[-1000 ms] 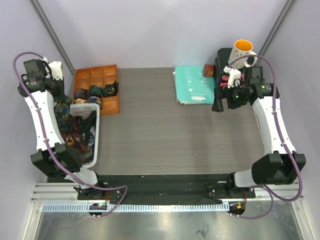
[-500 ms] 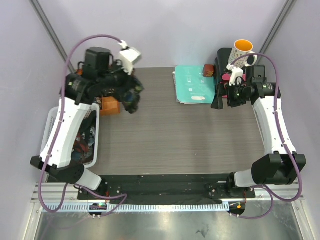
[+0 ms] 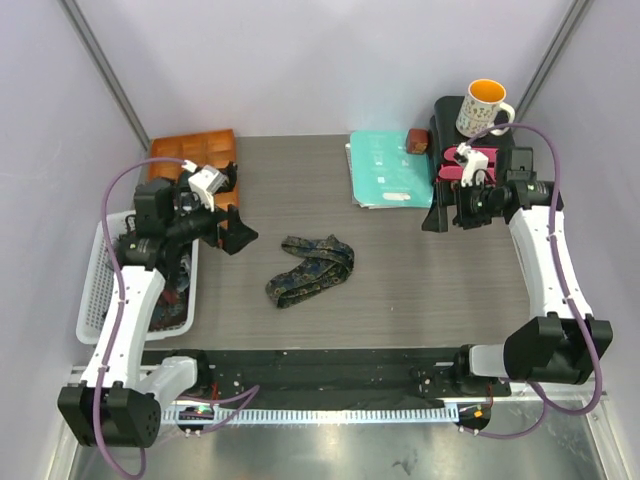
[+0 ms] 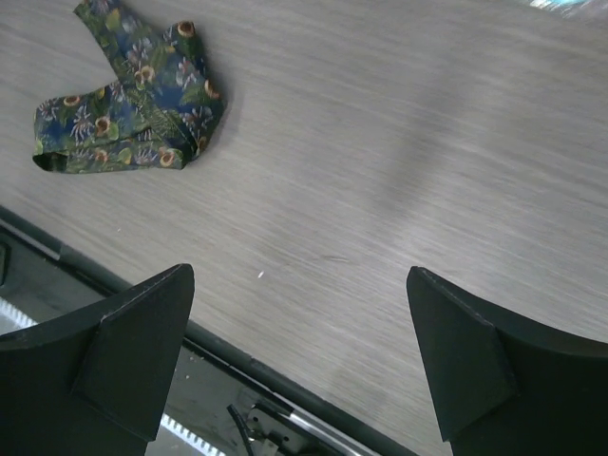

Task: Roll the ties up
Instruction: Place the tie at the center of the board.

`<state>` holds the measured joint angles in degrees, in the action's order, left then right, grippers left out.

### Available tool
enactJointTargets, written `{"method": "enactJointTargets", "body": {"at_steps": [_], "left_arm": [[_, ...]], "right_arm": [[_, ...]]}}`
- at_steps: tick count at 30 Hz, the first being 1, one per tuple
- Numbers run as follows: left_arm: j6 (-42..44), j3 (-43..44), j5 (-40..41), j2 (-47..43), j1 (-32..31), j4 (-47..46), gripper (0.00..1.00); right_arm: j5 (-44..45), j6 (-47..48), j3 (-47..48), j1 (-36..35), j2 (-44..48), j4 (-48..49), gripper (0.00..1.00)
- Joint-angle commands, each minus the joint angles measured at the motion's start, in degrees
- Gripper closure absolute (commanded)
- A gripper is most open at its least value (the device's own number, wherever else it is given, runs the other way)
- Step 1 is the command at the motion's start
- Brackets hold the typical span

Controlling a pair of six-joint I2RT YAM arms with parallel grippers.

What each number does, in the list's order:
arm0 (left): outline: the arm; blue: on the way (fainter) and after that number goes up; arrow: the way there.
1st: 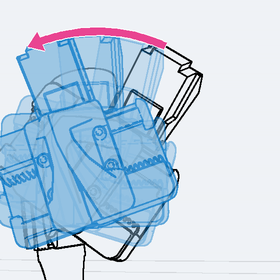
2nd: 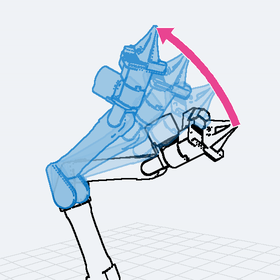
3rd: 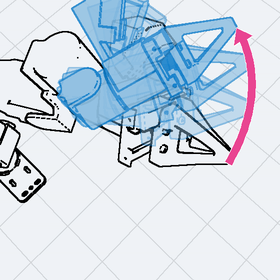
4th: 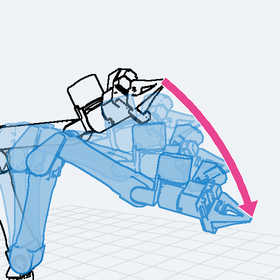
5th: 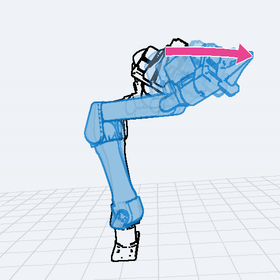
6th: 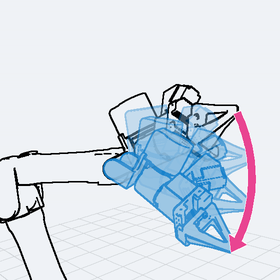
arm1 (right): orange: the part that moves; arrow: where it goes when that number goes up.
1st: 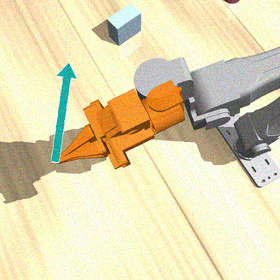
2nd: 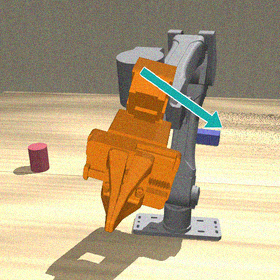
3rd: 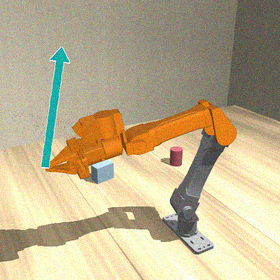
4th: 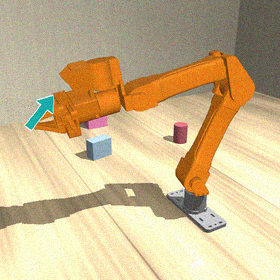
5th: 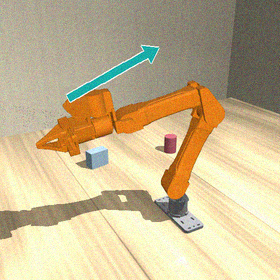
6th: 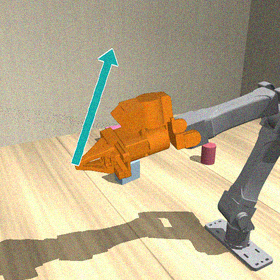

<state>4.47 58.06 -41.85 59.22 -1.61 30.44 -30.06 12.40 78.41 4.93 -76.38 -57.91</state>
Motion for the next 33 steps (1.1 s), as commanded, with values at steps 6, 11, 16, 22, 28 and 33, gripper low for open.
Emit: {"method": "enactJointTargets", "body": {"at_steps": [6, 11, 16, 22, 28, 33], "left_arm": [[30.4, 13.7, -3.7, 9.7, -1.7, 22.8, 0.02], [31.6, 11.9, 11.4, 18.1, -15.2, 15.4, 0.12], [32.0, 14.3, 8.7, 25.3, -14.0, 13.5, 0.15], [17.5, 11.6, -5.1, 23.7, 0.7, 6.8, 0.15], [12.1, 7.4, 0.5, 16.5, 5.5, 1.6, 0.14], [12.2, 5.4, 0.5, 14.1, 7.9, 2.3, 0.14]], "right_arm": [[-5.5, -8.1, -11.3, -7.2, -2.4, 16.1, 0.00], [-5.9, -12.3, -13.4, -13.5, -7.0, 25.4, 0.05], [2.2, -9.3, -12.1, -22.8, -12.4, 32.2, 0.06], [12.6, 0.5, -0.7, -36.3, -22.2, 34.9, 0.08], [17.7, 1.6, 9.8, -45.3, -36.6, 36.9, 0.14], [16.6, 2.9, 15.4, -48.3, -44.0, 38.0, 0.15]]}}
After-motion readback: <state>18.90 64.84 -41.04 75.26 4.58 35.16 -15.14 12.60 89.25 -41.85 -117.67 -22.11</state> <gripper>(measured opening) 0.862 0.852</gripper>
